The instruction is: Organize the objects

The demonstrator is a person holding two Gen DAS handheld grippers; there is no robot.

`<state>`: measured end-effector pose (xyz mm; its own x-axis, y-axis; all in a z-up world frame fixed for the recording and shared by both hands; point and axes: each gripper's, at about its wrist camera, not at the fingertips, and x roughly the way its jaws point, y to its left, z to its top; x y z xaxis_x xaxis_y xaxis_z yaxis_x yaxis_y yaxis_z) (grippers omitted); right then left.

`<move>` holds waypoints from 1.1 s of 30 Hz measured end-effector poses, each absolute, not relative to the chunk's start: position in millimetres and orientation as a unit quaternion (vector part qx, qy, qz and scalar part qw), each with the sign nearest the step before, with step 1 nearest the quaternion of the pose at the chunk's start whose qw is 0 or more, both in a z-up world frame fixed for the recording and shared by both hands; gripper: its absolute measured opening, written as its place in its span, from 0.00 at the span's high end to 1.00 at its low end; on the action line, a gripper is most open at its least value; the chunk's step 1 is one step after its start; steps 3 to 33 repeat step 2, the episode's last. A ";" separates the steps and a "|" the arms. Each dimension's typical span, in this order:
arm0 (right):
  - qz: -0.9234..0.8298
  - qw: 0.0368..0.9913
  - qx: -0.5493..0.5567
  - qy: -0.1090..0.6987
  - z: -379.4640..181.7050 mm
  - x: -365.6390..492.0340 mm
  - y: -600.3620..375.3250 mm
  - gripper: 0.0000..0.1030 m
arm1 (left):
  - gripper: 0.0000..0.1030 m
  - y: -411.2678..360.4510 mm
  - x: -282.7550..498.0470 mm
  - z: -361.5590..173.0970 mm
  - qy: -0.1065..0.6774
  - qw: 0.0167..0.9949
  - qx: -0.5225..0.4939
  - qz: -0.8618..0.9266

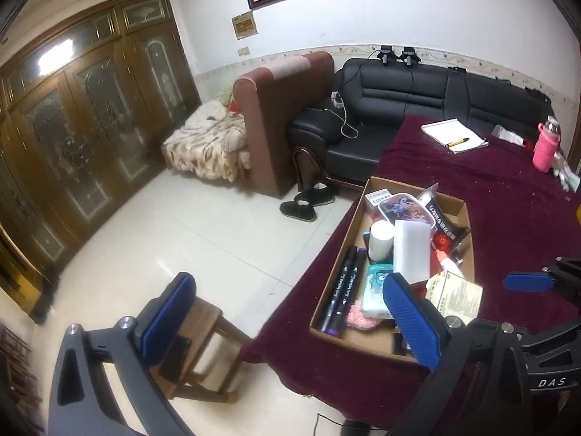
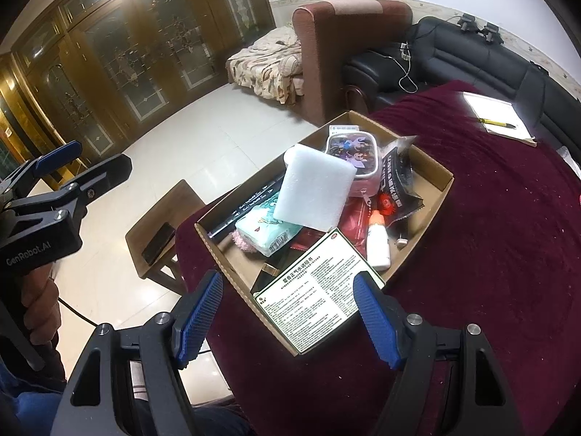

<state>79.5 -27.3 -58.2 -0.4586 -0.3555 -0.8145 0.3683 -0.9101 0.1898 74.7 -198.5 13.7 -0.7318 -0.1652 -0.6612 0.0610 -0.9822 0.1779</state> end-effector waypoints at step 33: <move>-0.854 0.212 0.476 0.006 -58.1 79.5 -27.4 0.23 | 0.00 -200.3 76.0 13.4 -0.070 0.068 0.357 -0.929</move>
